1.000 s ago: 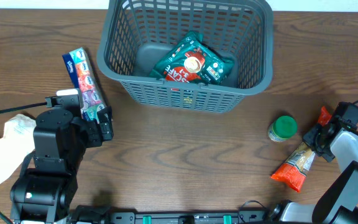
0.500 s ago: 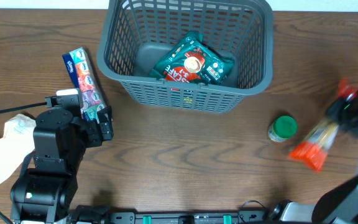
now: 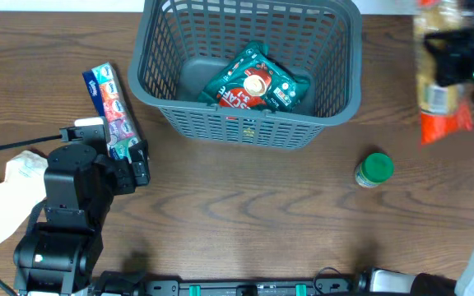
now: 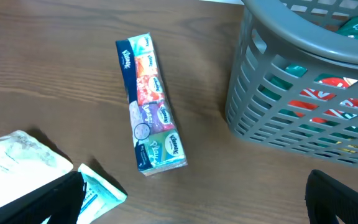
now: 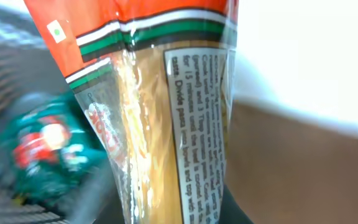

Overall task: Pack container
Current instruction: 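Lift the spaghetti packet and place it into the basket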

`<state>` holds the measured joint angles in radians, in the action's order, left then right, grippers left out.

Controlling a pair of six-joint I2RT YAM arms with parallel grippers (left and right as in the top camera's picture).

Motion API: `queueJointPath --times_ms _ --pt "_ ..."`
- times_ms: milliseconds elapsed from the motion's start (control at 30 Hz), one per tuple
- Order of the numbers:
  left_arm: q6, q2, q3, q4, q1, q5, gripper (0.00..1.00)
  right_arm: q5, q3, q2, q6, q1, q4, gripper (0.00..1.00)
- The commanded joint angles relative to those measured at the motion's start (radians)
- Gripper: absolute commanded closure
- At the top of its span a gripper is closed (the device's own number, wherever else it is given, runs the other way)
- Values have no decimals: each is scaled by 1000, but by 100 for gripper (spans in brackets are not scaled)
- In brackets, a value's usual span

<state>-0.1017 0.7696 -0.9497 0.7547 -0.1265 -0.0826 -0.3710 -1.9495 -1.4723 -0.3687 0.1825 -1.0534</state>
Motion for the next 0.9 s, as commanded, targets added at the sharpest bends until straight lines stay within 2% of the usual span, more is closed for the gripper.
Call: queueJointPath --times_ms 0,133,300,533,867 --pt "-5 0 -20 -1 -3 -8 1 -118 -39 9 -258 -134 81 99" --pt "-5 0 -20 -1 -3 -8 1 -100 -40 -39 -276 -274 236 99" --pt "-5 0 -20 0 -3 -8 1 -105 -40 -140 -283 -369 367 99" --pt "-6 0 -20 0 -3 -8 1 -138 -40 -342 -343 -466 283 99" --pt "-6 0 -20 0 -3 -8 1 -179 -40 -598 -373 -492 165 99"
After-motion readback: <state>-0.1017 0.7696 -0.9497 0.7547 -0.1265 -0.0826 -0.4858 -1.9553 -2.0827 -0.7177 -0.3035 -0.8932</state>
